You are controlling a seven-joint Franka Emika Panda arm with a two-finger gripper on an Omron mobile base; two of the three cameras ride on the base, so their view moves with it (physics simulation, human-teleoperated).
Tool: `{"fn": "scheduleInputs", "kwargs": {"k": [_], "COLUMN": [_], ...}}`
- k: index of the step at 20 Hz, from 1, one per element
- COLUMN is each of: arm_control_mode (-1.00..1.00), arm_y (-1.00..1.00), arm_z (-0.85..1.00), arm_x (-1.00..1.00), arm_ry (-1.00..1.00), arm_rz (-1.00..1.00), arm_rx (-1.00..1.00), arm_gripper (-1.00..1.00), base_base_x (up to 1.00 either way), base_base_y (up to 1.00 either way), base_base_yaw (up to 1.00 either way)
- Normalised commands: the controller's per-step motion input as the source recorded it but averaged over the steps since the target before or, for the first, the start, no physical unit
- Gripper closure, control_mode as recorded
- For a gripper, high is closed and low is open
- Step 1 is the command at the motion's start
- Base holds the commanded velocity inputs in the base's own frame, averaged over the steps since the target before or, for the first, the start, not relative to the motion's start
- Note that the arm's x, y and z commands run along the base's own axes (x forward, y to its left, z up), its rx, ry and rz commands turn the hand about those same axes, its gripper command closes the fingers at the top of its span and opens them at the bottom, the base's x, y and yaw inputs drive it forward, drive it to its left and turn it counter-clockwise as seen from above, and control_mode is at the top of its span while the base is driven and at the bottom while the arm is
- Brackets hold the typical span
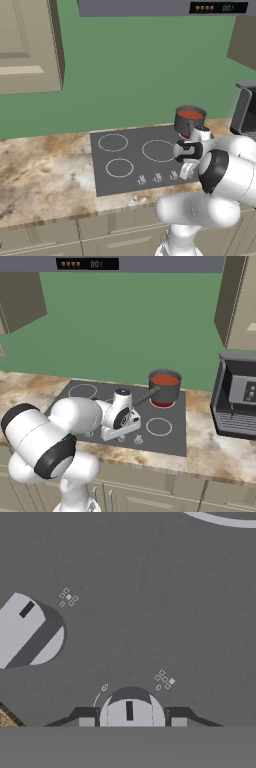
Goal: Wait until the marinara sauce is simmered to a deep red color and then turn off the stove.
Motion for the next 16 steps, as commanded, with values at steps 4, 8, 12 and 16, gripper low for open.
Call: {"fn": "scheduleInputs", "kwargs": {"k": [4,8,12,16], "arm_control_mode": [-1.0,-1.0,-1.0,-1.0], "arm_y": [0.0,0.0,0.0,0.0], "arm_z": [0.0,0.0,0.0,0.0], "arm_x": [0.0,0.0,0.0,0.0], "arm_ry": [0.0,0.0,0.0,0.0], "arm_rz": [0.0,0.0,0.0,0.0], "arm_rx": [0.0,0.0,0.0,0.0], "arm_gripper": [1.0,1.0,1.0,1.0], "base_base_x": [0.0,0.0,0.0,0.0], "base_base_y": [0.0,0.0,0.0,0.0], "base_base_yaw": [0.0,0.0,0.0,0.0]}}
